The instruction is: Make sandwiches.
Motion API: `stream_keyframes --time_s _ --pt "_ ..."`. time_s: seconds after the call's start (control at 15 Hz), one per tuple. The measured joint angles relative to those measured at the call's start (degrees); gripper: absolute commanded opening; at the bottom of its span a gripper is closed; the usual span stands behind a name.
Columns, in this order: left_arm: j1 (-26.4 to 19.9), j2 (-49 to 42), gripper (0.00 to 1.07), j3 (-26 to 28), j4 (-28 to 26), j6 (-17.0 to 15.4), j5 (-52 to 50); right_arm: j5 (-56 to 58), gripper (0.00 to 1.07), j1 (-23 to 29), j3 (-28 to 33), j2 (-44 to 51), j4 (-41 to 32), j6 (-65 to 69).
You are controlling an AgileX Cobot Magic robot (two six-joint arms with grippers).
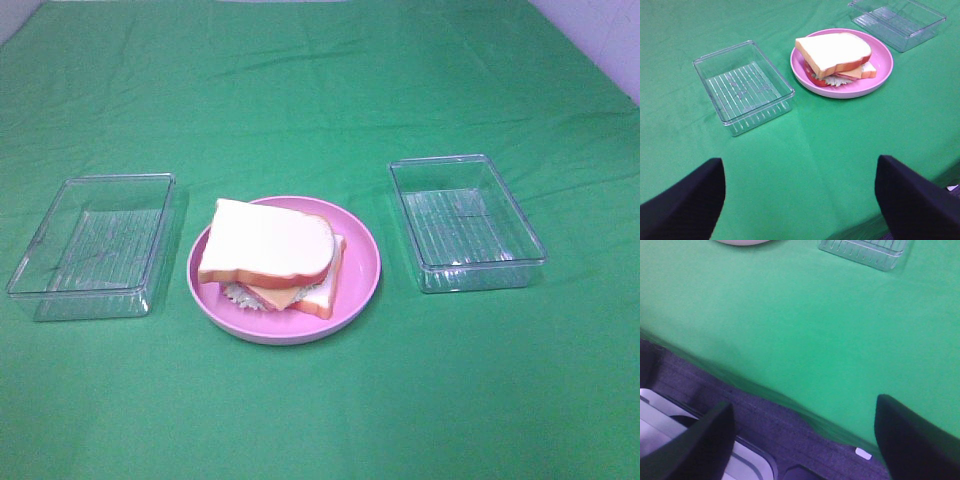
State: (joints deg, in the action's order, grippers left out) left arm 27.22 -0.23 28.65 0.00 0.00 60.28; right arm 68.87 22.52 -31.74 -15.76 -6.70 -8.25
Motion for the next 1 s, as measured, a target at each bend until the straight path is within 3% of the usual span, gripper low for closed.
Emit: stream_keyframes --time_s 0.2,0.8,1.0 --pt "0.00 0.00 0.78 0.00 0.00 0.00 0.00 -6.99 0.73 0.00 2.52 2.69 0.23 -0.11" --pt "0.00 0.00 0.78 0.00 0.00 0.00 0.00 -7.51 0.73 0.00 2.52 2.69 0.97 -0.11" --pt "-1.89 0.00 0.78 0.00 0.00 0.00 0.00 -7.51 0.73 -4.47 2.52 2.69 0.97 -0.11"
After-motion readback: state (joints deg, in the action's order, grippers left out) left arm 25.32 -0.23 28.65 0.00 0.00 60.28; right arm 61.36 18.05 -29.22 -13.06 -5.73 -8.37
